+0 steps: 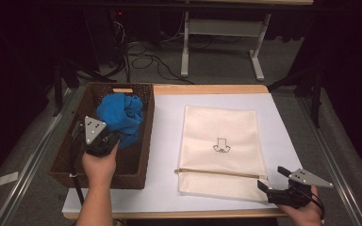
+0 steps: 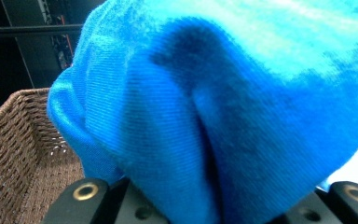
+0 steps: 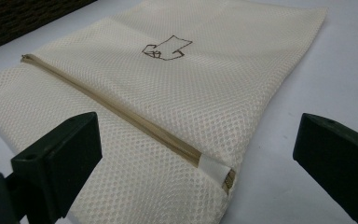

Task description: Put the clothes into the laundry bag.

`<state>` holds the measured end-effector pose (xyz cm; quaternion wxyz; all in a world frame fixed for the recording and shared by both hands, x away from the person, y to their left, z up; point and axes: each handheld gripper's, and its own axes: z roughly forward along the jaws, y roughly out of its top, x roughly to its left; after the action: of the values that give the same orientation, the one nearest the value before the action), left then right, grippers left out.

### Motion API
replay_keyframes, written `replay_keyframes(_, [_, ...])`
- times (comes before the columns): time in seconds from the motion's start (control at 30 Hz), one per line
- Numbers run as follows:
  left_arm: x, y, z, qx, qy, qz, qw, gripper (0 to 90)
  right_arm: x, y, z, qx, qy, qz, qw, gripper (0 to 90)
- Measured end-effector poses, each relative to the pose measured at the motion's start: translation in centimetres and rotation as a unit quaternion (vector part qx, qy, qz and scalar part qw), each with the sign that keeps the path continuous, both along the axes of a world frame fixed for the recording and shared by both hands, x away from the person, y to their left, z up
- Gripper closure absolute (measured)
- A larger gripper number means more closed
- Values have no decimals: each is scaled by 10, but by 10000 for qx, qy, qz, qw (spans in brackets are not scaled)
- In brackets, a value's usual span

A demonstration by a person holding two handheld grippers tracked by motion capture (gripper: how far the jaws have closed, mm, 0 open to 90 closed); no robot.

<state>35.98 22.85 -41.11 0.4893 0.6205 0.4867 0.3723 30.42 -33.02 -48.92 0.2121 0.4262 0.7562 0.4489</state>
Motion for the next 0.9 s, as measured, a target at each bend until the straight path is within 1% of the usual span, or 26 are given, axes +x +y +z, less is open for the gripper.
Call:
replay_keyframes(0.1, [-1,0,0,11,-36,10,10000,783,0,0,0,3,-3,3,10000,15])
replay_keyframes(0.23, [-1,1,1,-16,-36,1,10000,784,0,-1,0,10,-12,-17,10000,15])
replay_keyframes(0.3, [-1,0,2,15,-54,7,10000,786,0,-1,1,12,-15,-21,10000,15])
replay_keyframes(0.37, [0,0,5,-6,-34,-2,10000,786,0,-2,1,6,-34,-11,10000,15])
replay_keyframes(0.43, [0,-1,8,46,-49,-12,10000,787,-1,-2,1,26,-10,-32,10000,15])
replay_keyframes(0.5, [0,-2,12,1,-38,-76,10000,787,0,-2,0,16,-21,-44,10000,15])
replay_keyframes(0.63, [-1,-13,21,31,-121,-152,9998,787,-1,-2,2,20,-74,-38,10000,15])
replay_keyframes(0.67, [-2,-16,23,21,-145,-180,9997,787,-1,-2,2,29,-53,-54,10000,15])
replay_keyframes(0.73, [-3,-24,27,-12,-217,-255,9994,787,-1,-3,2,33,-64,-47,10000,16])
replay_keyframes(0.8, [-4,-35,32,-33,-262,-348,9990,787,-1,-4,1,42,-63,-50,10000,17])
replay_keyframes(0.9, [-6,-49,35,-76,-317,-506,9982,787,0,-6,1,58,-37,-75,9999,19])
